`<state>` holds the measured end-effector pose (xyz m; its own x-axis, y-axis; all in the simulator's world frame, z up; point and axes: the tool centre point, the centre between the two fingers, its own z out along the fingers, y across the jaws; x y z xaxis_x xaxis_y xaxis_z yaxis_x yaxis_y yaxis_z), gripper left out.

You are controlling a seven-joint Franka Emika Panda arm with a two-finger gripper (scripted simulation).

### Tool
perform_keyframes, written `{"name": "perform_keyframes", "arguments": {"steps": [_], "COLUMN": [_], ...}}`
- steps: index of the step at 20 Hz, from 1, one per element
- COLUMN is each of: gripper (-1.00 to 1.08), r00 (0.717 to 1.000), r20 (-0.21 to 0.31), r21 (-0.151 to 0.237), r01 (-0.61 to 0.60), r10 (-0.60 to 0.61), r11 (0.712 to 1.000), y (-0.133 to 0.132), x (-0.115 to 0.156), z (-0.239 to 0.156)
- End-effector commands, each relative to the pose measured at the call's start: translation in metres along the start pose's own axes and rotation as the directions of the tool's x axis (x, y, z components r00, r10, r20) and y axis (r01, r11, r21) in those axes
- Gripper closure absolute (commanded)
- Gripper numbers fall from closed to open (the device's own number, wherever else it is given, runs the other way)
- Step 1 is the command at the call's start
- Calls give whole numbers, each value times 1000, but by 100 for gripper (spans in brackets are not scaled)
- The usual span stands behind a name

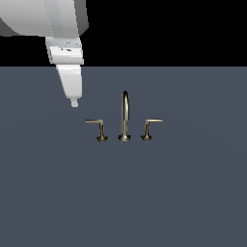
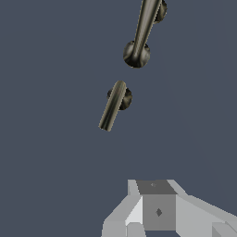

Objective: Turn on the faucet by rotating a designated handle.

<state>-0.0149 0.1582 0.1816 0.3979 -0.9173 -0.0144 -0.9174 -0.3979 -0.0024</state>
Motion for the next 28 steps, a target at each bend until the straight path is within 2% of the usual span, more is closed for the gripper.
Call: {"name": "perform_keyframes", "arguments": {"steps": [1,6,15,22,28], "gripper": [108,108,108,108,108], "r00": [998,985,946,925,926], "r20": [-4,-10,-16,-16,-14], "r21": [0,0,2,3,3], "r01": [-56,-170,-325,-379,-376], "r10": [56,170,325,379,376], "r11": [998,985,946,925,926], "y": [-12,-35,-64,-73,-72], "x": [8,27,58,71,70], "z": [14,42,79,91,90]}}
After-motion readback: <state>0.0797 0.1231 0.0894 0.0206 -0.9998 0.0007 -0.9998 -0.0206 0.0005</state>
